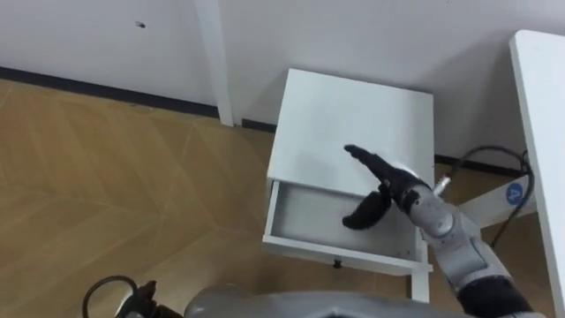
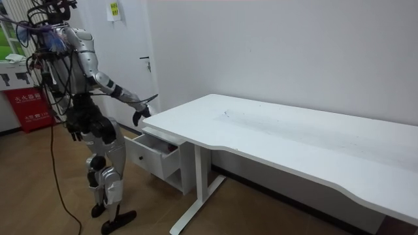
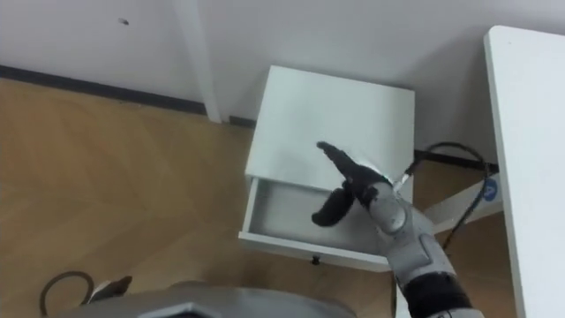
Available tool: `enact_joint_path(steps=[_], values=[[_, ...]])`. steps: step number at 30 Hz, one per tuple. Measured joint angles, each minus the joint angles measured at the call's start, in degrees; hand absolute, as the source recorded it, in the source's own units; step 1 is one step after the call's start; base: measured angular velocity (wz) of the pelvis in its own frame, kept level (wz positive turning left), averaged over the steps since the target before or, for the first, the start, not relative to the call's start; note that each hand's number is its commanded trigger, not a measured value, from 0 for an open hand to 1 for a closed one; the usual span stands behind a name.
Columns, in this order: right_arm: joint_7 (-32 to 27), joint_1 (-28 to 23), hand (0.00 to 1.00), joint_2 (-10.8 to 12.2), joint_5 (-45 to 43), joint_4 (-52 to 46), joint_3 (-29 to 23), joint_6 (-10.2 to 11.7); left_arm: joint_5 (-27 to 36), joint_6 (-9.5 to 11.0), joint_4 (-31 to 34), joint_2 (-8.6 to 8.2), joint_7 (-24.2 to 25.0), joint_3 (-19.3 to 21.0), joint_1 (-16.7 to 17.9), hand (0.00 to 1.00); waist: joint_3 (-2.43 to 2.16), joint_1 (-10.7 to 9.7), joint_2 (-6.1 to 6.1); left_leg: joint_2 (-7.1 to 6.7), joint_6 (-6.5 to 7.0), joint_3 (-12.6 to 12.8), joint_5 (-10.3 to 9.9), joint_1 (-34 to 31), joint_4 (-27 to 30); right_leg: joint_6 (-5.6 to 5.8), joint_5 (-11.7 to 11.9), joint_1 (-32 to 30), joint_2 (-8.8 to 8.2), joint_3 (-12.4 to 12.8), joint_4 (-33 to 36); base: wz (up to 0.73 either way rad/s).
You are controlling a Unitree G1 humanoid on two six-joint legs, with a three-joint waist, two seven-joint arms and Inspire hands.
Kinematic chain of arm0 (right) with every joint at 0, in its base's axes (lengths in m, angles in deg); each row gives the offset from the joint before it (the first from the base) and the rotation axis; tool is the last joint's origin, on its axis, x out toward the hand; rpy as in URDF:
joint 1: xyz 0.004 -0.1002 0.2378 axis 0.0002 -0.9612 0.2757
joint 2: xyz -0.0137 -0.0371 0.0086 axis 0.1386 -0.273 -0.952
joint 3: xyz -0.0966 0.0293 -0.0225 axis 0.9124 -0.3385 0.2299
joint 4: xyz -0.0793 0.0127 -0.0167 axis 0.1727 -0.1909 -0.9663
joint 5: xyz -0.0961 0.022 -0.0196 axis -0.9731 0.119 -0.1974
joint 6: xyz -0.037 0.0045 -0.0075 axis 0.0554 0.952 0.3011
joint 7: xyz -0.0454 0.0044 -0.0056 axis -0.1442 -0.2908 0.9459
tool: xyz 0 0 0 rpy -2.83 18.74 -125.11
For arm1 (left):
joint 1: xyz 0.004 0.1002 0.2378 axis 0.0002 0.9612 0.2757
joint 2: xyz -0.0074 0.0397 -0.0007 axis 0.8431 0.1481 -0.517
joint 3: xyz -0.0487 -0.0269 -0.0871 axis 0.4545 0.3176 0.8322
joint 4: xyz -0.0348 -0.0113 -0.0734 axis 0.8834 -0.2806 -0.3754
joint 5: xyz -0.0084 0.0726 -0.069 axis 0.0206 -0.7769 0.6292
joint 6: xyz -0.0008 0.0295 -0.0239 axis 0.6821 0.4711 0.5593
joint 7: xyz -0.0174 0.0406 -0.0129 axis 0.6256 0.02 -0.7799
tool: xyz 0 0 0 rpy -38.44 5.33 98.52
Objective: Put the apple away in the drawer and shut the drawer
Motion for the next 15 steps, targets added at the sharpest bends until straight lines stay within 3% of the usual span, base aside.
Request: enact_joint_path(steps=[5, 8, 11, 12, 14, 15], values=[[-8.3, -3.0, 0.0, -0.3, 8.4, 15.0, -8.3, 1.7, 0.0, 0.1, -0.8, -0.17, -1.5, 3.5, 2.0, 0.0, -0.09, -1.6, 0.53, -0.1, 0.19, 0.8, -0.1, 0.7, -0.2, 0.41, -0.3, 0.3, -0.26, 0.7, 0.4, -0.08], [-11.3, -5.7, 0.0, -0.5, 10.8, 21.1, -13.1, 2.1, -0.1, 0.1, -1.6, -0.59, -1.6, 5.9, 2.1, 0.0, -0.05, -3.6, 1.33, -0.2, 0.5, 1.0, -0.9, 1.0, 0.5, 1.08, -1.1, 0.2, -0.73, 0.8, 2.6, -0.01], [-13.1, -7.2, 0.0, -1.5, 10.8, 26.8, -14.4, 0.1, 1.0, 0.2, -2.7, -0.57, -1.7, 6.7, 1.3, 0.0, 0.13, -4.7, 2.14, -0.07, 1.13, 1.5, -2.7, -0.1, 3.9, 0.9, -3.3, -4.7, -2.65, 1.5, 13.4, -0.11], [-13.6, -7.9, 0.0, -1.3, 11.1, 27.9, -15.4, -0.4, 1.3, 0.3, -3.2, -0.55, -1.7, 6.7, 0.5, 0.0, 0.14, -5.4, 2.73, -0.09, 1.59, 1.8, -3.8, -1.2, 6.3, 0.82, -3.4, -8.2, -3.88, 1.7, 20.5, 0.0], [-13.7, -8.5, 0.0, -0.9, 12.4, 28.6, -15.3, -1.5, 2.9, 0.7, -4.3, -0.03, -1.8, 6.6, -0.6, 0.0, 0.13, -6.2, 2.27, -0.97, 2.57, 2.5, -4.5, -1.6, 7.5, 0.58, -2.8, -13.7, -6.7, 3.2, 30.7, -0.1], [-13.7, -8.5, 0.0, -1.1, 13.5, 29.3, -15.4, -1.6, 4.2, 0.8, -5.1, 0.04, -1.8, 6.5, -1.3, 0.0, 0.14, -6.7, 2.66, -1.25, 3.25, 2.8, -5.4, -2.3, 8.9, 0.18, -0.5, -16.9, -8.04, 3.5, 36.3, -0.25]])
